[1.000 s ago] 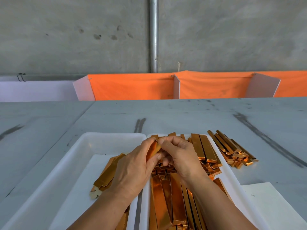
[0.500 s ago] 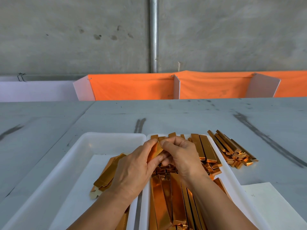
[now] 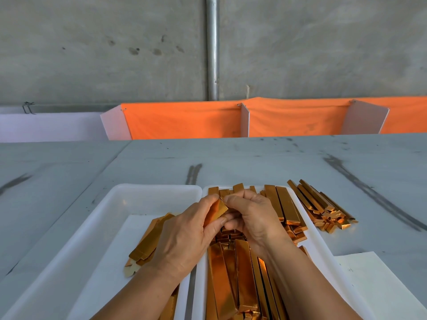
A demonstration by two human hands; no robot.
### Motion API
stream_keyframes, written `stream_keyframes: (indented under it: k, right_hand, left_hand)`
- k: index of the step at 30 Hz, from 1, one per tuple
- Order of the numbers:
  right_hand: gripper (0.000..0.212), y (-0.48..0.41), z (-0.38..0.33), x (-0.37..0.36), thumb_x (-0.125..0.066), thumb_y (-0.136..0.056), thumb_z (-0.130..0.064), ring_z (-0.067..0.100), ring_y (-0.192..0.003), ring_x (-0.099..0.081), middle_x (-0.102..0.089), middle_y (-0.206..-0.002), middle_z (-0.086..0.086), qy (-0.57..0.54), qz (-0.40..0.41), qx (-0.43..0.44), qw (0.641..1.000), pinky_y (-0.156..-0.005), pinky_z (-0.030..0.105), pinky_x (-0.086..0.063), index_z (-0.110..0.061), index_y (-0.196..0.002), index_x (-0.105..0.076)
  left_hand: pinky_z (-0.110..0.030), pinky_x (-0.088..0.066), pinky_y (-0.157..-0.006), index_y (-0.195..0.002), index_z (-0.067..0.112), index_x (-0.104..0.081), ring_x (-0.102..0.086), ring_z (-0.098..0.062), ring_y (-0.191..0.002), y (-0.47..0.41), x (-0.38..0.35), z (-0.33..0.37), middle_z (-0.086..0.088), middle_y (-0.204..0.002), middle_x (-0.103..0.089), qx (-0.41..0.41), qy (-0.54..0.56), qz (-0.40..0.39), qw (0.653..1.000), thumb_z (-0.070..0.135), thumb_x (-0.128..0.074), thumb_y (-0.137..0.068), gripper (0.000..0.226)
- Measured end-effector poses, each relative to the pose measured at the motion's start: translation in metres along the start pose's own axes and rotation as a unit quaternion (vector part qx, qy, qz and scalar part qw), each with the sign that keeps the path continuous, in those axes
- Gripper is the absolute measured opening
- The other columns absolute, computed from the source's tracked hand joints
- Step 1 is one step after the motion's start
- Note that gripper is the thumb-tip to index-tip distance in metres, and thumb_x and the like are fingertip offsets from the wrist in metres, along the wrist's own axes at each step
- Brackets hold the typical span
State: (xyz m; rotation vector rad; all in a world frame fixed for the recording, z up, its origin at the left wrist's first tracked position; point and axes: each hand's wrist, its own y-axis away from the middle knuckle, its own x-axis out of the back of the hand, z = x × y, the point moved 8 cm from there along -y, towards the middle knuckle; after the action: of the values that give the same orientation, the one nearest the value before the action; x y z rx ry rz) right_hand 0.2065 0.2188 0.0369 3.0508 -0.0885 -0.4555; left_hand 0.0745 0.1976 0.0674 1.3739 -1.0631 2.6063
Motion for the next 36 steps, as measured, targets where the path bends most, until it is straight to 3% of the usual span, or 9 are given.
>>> stream_keyframes:
  k: [12,17,24,31,36]
  right_hand:
    - [0.008,0.000,0.003,0.003,-0.069,-0.088,-0.002,0.016,-0.045,-0.057,-0.064,-0.062,0.013,-0.002,-0.006,-0.038,0.999,-0.042,0.020,-0.052,-0.004,-0.080,-0.066]
    - [0.006,-0.001,0.000,0.006,-0.069,-0.086,0.000,0.012,-0.046,-0.055,-0.060,-0.059,0.007,0.030,-0.003,-0.042,0.999,-0.041,0.019,-0.050,-0.004,-0.082,-0.068]
    - [0.010,0.001,-0.005,0.010,-0.070,-0.086,-0.001,0.011,-0.043,-0.055,-0.062,-0.057,0.008,0.078,0.011,-0.013,0.997,-0.042,0.019,-0.048,-0.007,-0.078,-0.072]
    - [0.012,0.001,-0.006,0.010,-0.070,-0.088,-0.004,0.013,-0.049,-0.063,-0.067,-0.060,0.007,0.101,0.018,0.013,0.995,-0.049,0.019,-0.052,-0.010,-0.080,-0.076]
    - [0.016,0.002,-0.008,0.004,-0.063,-0.095,-0.008,0.018,-0.060,-0.071,-0.071,-0.066,0.005,0.140,-0.004,0.044,0.989,-0.062,0.022,-0.059,-0.016,-0.089,-0.076]
  left_hand:
    - [-0.020,-0.052,-0.062,-0.133,0.025,-0.049,-0.064,-0.008,-0.074,0.000,-0.003,-0.002,0.008,-0.095,-0.067,-0.007,-0.020,-0.011,1.000,0.069,-0.032,-0.086,0.067]
    - [-0.013,-0.046,-0.063,-0.134,0.032,-0.043,-0.065,-0.007,-0.076,0.001,-0.006,-0.003,0.009,-0.098,-0.067,-0.016,-0.022,-0.014,1.000,0.067,-0.036,-0.086,0.059]
    - [-0.018,-0.053,-0.064,-0.140,0.032,-0.042,-0.063,-0.007,-0.074,0.001,-0.007,-0.003,0.009,-0.094,-0.065,-0.021,-0.027,-0.013,0.999,0.063,-0.038,-0.087,0.062]
    - [-0.020,-0.055,-0.066,-0.138,0.031,-0.045,-0.065,-0.008,-0.077,0.001,-0.006,-0.004,0.008,-0.098,-0.067,-0.017,-0.017,-0.014,1.000,0.060,-0.043,-0.087,0.059]
    - [-0.015,-0.050,-0.070,-0.140,0.032,-0.045,-0.065,-0.007,-0.082,0.001,-0.005,-0.007,0.010,-0.103,-0.068,-0.005,-0.020,-0.002,1.000,0.064,-0.038,-0.085,0.064]
